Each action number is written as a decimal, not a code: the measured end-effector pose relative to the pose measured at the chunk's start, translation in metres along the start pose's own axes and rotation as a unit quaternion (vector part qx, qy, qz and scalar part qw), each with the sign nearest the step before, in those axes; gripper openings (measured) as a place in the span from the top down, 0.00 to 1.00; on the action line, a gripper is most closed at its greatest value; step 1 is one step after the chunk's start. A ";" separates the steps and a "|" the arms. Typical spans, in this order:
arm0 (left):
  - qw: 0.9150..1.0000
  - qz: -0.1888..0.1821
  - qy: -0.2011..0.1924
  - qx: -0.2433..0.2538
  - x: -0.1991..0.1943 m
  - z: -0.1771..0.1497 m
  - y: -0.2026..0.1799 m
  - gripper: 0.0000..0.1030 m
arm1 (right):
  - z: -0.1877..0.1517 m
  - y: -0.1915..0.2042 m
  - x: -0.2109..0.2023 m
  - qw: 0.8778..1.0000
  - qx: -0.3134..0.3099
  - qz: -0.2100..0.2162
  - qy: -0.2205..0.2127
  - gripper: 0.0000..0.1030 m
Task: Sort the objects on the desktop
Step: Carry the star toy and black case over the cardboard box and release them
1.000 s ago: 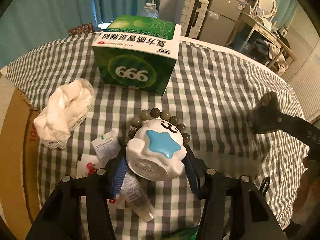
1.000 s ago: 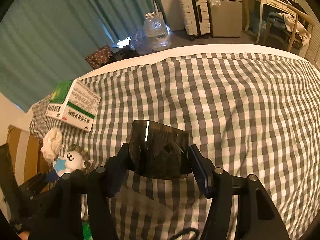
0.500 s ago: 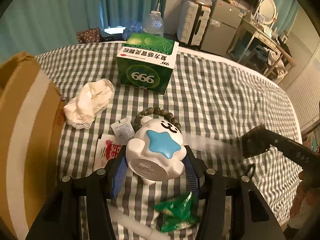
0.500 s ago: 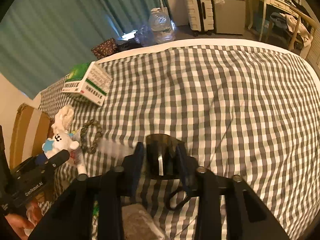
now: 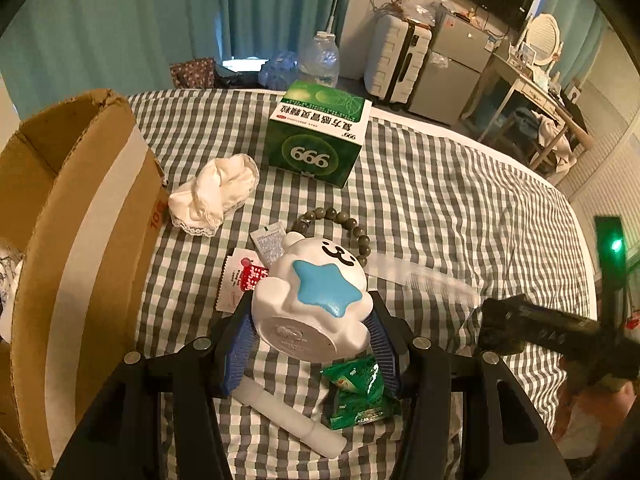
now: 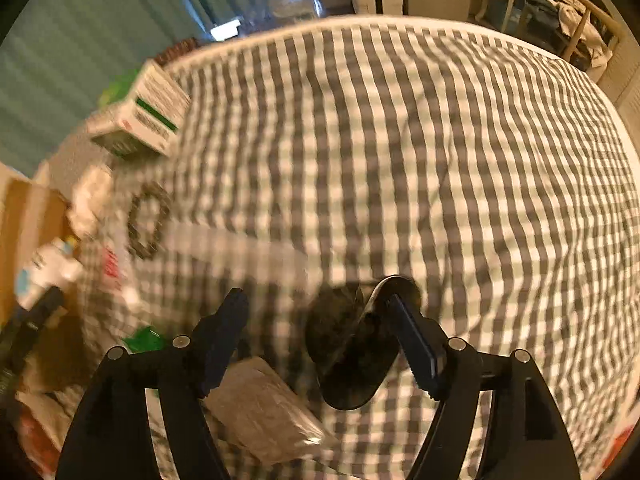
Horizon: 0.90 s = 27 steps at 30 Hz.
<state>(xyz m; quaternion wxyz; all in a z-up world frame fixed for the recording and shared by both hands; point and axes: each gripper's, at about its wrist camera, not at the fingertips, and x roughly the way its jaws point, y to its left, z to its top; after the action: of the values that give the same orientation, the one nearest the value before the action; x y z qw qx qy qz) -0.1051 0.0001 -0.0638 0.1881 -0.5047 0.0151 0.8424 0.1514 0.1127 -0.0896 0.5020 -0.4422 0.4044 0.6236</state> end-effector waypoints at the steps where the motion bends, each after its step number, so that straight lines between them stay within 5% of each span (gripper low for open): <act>1: 1.000 -0.003 0.001 -0.001 0.001 0.000 0.000 0.47 | -0.002 0.000 0.005 1.000 -0.002 -0.012 0.007 0.29; 5: 1.000 -0.011 0.003 0.002 0.006 0.001 -0.002 0.47 | -0.007 -0.007 0.026 0.998 0.006 -0.048 0.048 0.29; 7: 1.000 -0.014 0.004 0.002 0.008 0.001 -0.002 0.47 | -0.009 -0.010 0.032 0.997 0.009 -0.057 0.055 0.48; 8: 1.000 -0.016 0.005 0.001 0.008 0.001 -0.002 0.47 | -0.010 -0.010 0.033 0.997 0.006 -0.056 0.057 0.67; 20: 0.999 -0.031 -0.022 -0.013 -0.014 0.003 0.002 0.47 | -0.021 -0.012 -0.038 0.999 0.003 0.016 -0.034 0.71; 27: 0.997 -0.032 -0.063 -0.021 -0.047 0.005 0.006 0.47 | -0.021 0.021 -0.095 0.995 -0.042 0.056 -0.069 0.71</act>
<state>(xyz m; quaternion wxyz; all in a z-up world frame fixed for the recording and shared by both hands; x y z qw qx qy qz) -0.0914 -0.0183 -0.0218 0.2047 -0.4550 -0.0300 0.8661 0.1435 0.0632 -0.0036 0.4743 -0.3954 0.3663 0.6961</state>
